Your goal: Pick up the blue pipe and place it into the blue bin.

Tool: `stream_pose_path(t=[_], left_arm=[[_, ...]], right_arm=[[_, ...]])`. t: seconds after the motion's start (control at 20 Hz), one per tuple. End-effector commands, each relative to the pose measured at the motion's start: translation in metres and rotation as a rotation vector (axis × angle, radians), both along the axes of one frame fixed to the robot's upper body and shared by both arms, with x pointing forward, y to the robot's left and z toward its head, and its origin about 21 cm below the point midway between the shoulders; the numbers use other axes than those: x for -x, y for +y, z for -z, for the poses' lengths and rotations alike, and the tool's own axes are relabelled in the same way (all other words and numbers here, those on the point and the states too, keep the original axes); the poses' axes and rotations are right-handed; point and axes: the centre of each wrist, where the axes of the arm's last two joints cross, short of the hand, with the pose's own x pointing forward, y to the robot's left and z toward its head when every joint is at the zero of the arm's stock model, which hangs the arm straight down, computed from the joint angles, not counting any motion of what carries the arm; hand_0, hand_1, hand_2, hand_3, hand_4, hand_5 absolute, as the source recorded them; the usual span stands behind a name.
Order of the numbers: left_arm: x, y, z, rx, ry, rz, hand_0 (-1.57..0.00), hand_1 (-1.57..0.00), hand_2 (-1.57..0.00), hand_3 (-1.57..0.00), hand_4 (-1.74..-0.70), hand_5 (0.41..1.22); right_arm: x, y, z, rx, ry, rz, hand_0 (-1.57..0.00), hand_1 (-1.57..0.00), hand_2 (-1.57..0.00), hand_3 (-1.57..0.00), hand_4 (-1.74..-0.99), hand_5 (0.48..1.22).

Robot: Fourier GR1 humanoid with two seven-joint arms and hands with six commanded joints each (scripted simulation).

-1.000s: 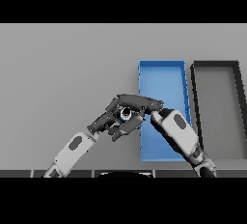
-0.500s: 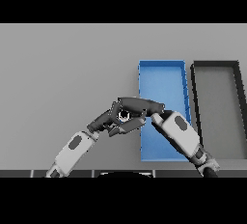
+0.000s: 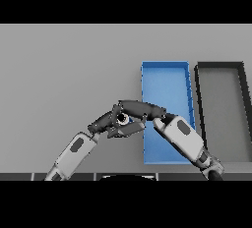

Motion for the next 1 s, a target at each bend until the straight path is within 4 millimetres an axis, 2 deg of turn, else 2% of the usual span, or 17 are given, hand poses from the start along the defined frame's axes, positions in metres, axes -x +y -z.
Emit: stream_pose_path(t=[0.0,0.15,0.3,0.5,0.65,0.7,0.8,0.95], left_arm=[[-0.001,0.001,0.000,0.005,-0.003,-0.001,-0.17,-0.17,-0.16,-0.16,-0.90,0.836],[0.002,0.000,0.005,0.031,0.049,-0.019,-0.09,-0.08,-0.08,-0.08,-0.87,0.697],[-0.002,-0.002,0.004,0.005,0.110,-0.067,-0.05,-0.04,-0.04,-0.04,-0.89,0.639],[0.005,0.001,0.007,0.002,0.139,-0.068,-0.02,-0.02,-0.02,-0.02,-0.91,0.564],[0.011,0.000,0.008,0.014,0.144,-0.057,-0.01,-0.01,-0.01,-0.01,-0.92,0.515],[0.008,-0.001,0.006,0.002,0.146,-0.067,-0.01,-0.01,-0.01,-0.01,-0.92,0.507],[0.010,0.002,0.003,-0.006,0.154,-0.074,0.00,0.00,0.00,0.00,-0.93,0.496],[0.009,0.005,0.001,-0.017,0.146,-0.071,0.00,0.00,0.00,0.00,-0.92,0.488]], right_arm=[[0.000,0.001,0.000,0.001,0.008,0.008,-1.57,-1.57,-1.57,-1.57,-1.488,1.217],[-0.004,-0.004,0.000,0.000,-0.004,0.022,-1.57,-1.57,-1.57,-1.57,-1.487,1.219],[-0.005,-0.004,-0.001,-0.016,0.004,0.022,-1.57,-1.57,-1.57,-1.57,-1.488,1.220],[-0.008,-0.002,-0.011,-0.076,0.190,-0.027,-1.57,-1.57,-1.57,-1.57,-1.490,1.221],[-0.010,-0.009,-0.041,-0.102,0.281,-0.018,-1.57,-1.57,-1.57,-1.57,-1.490,1.221],[-0.013,-0.015,-0.055,-0.116,0.264,-0.011,-1.57,-1.57,-1.57,-1.57,-1.491,1.221],[-0.014,-0.011,-0.087,-0.172,0.217,-0.035,-1.57,-1.57,-1.57,-1.57,-1.493,1.221],[-0.029,-0.015,-0.123,-0.222,0.145,-0.032,-1.57,-1.57,-1.57,-1.57,-1.495,1.221]])
